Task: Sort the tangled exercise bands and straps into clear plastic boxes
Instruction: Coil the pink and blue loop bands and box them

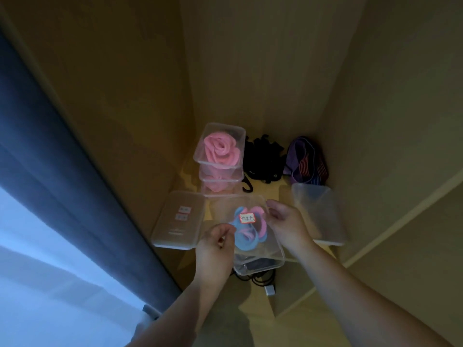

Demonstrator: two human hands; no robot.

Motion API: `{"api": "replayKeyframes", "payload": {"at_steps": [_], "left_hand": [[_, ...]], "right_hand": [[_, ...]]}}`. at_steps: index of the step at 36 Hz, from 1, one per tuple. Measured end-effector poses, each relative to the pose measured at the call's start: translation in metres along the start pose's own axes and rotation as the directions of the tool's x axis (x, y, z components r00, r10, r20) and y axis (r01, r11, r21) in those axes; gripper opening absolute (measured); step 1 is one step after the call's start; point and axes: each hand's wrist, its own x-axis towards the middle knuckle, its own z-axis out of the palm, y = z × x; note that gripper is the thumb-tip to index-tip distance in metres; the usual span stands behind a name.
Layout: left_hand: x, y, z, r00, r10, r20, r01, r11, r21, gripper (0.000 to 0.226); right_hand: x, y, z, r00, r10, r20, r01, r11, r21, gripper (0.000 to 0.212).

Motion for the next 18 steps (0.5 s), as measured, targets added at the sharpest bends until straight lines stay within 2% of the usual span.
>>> {"api": "replayKeyframes", "payload": {"at_steps": [2,5,9,13,18], "left_hand": [[0.002,0.000,0.000,1.000,0.006,-0.026,-0.007,1.000,-0.002,0.016],[0.006,-0.004,0.001,1.000,0.015,-0.022,-0.015,1.000,-0.005,0.016],[0.009,-0.009,0.001,0.992,0.108,-0.059,-0.104,0.992,0.071,0.032],[0.016,-0.010,0.004,0.999,-0.003,0.052,0.002,1.000,0.025,0.040],[0.020,-0.003,0.007,0.999,-0.003,0.035,0.000,0.996,0.093,0.034]], "right_hand": [[0.008,0.001,0.002,1.000,0.001,0.014,-0.001,1.000,0.008,0.006],[0.014,-0.005,0.006,0.999,-0.027,0.029,0.027,0.999,0.020,0.027],[0.017,-0.011,0.011,0.999,-0.002,0.034,0.001,0.999,0.050,0.031],[0.021,-0.009,0.014,1.000,0.003,0.014,-0.005,0.996,0.090,0.024],[0.034,0.001,0.017,1.000,0.005,-0.020,-0.003,0.997,0.080,0.025]]}}
